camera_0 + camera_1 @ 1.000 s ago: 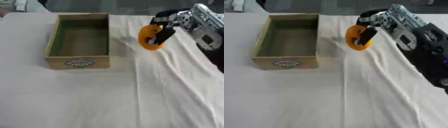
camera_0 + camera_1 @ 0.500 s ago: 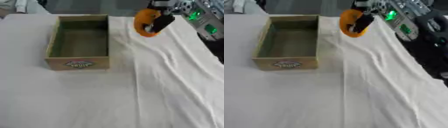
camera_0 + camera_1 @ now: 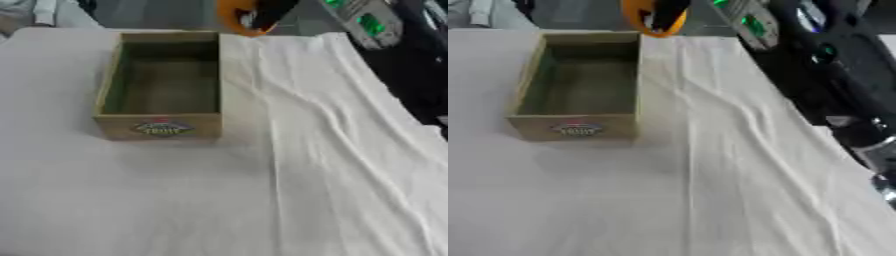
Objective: Pick up objects on the table and place them in the box.
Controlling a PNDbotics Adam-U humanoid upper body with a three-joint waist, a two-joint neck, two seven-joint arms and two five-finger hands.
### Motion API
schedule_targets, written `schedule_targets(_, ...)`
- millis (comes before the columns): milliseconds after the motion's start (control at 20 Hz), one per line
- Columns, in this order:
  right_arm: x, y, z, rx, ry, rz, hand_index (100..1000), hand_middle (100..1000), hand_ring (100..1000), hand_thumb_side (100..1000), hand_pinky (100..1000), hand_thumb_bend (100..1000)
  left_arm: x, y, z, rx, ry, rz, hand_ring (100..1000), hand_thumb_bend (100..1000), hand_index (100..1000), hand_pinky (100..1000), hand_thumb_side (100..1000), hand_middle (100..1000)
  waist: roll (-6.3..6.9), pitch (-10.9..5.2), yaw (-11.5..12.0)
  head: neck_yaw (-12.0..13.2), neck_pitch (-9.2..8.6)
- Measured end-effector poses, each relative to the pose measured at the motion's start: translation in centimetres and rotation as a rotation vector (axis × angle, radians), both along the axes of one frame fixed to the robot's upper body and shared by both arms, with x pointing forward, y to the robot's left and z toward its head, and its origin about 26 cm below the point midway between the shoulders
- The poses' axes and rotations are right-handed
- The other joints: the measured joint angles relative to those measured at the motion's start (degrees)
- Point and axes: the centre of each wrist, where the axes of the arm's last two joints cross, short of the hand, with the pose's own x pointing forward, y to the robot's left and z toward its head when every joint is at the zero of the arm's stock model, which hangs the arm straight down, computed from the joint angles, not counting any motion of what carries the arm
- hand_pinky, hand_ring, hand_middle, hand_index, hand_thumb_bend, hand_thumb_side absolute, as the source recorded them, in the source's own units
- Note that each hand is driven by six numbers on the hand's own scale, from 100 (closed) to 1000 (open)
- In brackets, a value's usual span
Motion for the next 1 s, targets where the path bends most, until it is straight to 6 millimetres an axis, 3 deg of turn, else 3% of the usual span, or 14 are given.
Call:
schedule_targets(200, 0.8, 1.6, -0.4, 0.008, -0.019, 0.002, 648, 548, 859, 367, 822, 100, 0.1, -0.2, 0.2, 0.003, -0.007, -0.014, 696, 100, 878, 663, 900, 652, -0.12, 0.01, 1.2, -1.0, -0.10)
schedule_targets(450, 2.0, 3.2, -1.4, 0.031, -0.027, -0.003, 649, 547, 861, 337, 826, 100, 0.1, -0.4, 0.6, 0.006, -0.018, -0.025, 696, 100, 877, 664, 899, 651, -0.12, 0.22, 2.5, -2.6, -0.56)
schedule_targets(800, 3.2, 5.9, -4.0, 0.062, -0.014, 0.008, 648, 543, 859, 338, 827, 100, 0.3, -0.8, 0.9, 0.003, -0.031, -0.048, 696, 100, 877, 664, 899, 651, -0.18, 0.76, 3.6, -6.0, -0.58)
schedule_targets(850, 3.4, 6.1, -4.5, 0.064, -0.008, 0.007, 648, 542, 859, 271, 827, 100, 0.3, -0.9, 0.9, 0.000, -0.033, -0.050, 696, 100, 877, 664, 898, 651, -0.21, 0.86, 3.8, -6.5, -0.59)
schedule_targets(900, 3.7, 6.4, -5.2, 0.069, 0.000, 0.006, 648, 542, 858, 340, 828, 100, 0.3, -0.9, 1.0, -0.001, -0.036, -0.052, 696, 100, 877, 664, 898, 651, -0.23, 0.96, 4.0, -7.0, -0.60)
schedule_targets(1000, 4.2, 6.7, -6.5, 0.080, 0.016, 0.000, 649, 543, 859, 344, 829, 100, 0.3, -1.0, 1.1, -0.001, -0.038, -0.057, 696, 100, 877, 664, 899, 651, -0.23, 1.16, 4.2, -7.6, -0.86)
